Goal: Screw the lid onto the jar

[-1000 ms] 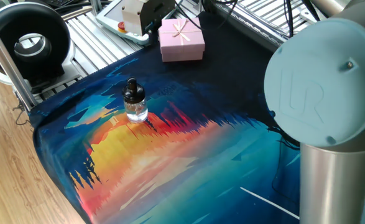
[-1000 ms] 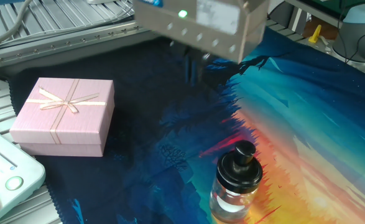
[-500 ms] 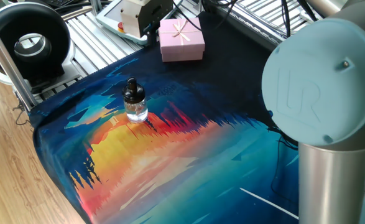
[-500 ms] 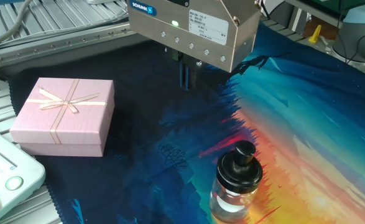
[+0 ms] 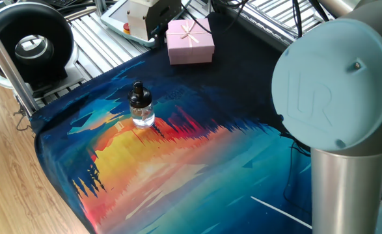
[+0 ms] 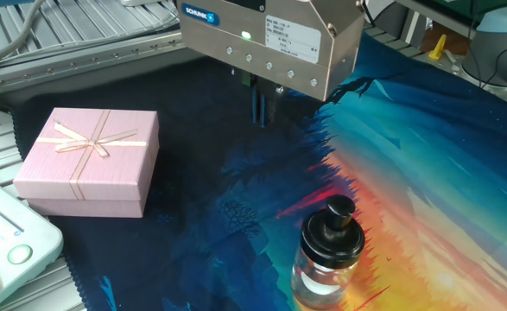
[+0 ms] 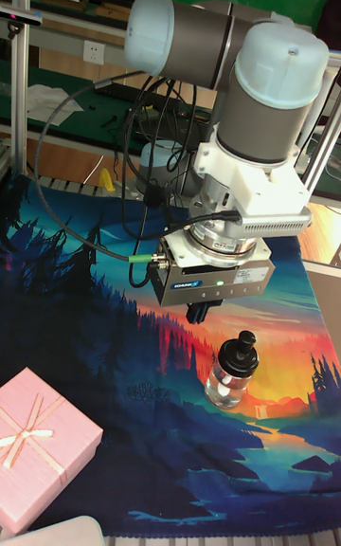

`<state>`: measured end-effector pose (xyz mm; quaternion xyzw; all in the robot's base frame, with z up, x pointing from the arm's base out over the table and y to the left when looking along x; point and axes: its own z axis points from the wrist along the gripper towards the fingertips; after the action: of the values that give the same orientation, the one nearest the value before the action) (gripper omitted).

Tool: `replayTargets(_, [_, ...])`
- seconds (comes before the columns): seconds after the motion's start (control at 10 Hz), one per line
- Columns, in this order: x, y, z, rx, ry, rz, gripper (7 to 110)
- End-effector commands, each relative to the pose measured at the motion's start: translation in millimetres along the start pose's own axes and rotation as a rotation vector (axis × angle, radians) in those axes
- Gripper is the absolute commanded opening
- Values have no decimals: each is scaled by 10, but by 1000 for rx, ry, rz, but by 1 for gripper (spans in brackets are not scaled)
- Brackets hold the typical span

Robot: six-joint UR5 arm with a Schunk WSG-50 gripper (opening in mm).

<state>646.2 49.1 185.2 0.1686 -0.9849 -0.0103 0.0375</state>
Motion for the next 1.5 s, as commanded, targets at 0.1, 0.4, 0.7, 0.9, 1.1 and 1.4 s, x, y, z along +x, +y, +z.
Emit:
replayTargets(0.1, [0,91,-11,-39,-1,-16,7])
replayTargets(0.4, [-150,351,-11,-109,8,24,7])
replayTargets(0.7, [-329,272,17,-78,-8,4,7])
replayTargets(0.9, [-316,317,-50,-31,-10,11,7])
replayTargets(1.1, [-201,469,-111,-8,-23,-18,7])
replayTargets(1.4, [-112,744,96,27,-46,-42,7])
